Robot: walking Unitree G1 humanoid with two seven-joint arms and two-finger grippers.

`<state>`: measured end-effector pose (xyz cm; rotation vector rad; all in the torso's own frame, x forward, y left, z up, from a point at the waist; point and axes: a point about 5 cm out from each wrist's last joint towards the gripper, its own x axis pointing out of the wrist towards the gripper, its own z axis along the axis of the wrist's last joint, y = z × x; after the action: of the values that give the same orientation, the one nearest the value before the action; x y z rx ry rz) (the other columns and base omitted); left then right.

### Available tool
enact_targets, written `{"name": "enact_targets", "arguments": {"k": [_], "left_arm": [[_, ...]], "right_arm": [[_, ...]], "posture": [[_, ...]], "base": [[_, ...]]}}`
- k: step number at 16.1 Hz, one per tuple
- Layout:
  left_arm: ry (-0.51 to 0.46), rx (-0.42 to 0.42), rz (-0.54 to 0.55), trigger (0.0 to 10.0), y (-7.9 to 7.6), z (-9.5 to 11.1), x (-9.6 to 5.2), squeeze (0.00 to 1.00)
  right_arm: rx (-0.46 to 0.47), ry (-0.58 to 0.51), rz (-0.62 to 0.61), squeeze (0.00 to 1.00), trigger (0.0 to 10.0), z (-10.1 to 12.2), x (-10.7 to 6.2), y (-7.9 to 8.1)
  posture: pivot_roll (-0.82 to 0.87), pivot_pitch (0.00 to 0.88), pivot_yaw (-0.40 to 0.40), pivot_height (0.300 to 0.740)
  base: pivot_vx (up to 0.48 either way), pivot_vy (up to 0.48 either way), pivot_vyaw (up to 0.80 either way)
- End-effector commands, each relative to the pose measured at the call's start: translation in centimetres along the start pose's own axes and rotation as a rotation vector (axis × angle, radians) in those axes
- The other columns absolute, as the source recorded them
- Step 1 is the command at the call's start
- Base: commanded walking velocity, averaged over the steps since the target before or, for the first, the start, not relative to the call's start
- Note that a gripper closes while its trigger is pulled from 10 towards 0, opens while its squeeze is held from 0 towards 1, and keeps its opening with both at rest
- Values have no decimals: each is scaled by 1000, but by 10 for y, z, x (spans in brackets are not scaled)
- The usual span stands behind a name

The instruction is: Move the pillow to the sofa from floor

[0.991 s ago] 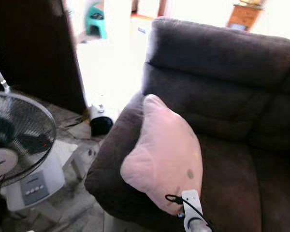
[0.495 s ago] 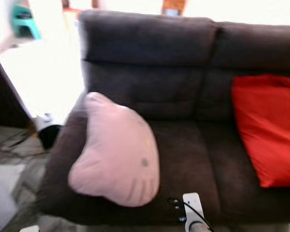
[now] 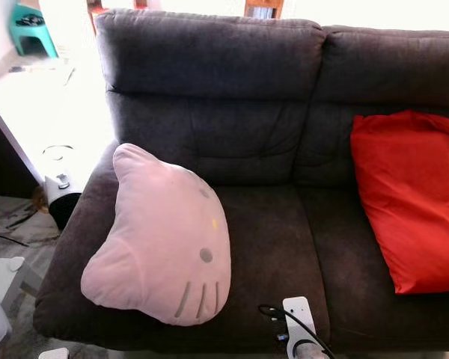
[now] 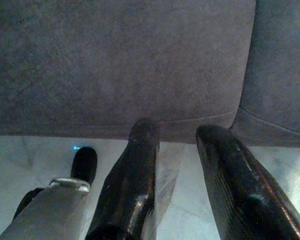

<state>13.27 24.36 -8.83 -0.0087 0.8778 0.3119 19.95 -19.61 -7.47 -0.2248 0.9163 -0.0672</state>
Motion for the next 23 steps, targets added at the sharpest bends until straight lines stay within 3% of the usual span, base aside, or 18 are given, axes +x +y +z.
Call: {"name": "enact_targets", "arguments": {"k": [1, 23], "left_arm": [[19, 21, 2, 10000, 0, -7, -2, 0], [-54, 61, -1, 10000, -11, 7, 1, 0]], "right_arm": [[9, 10, 7, 0, 10000, -4, -1, 1], [37, 1, 33, 0, 10000, 0, 0, 5]], "posture": [[212, 65, -58, 723], [206, 105, -59, 723]], "base": [[0, -311, 0], [0, -288, 0]]}}
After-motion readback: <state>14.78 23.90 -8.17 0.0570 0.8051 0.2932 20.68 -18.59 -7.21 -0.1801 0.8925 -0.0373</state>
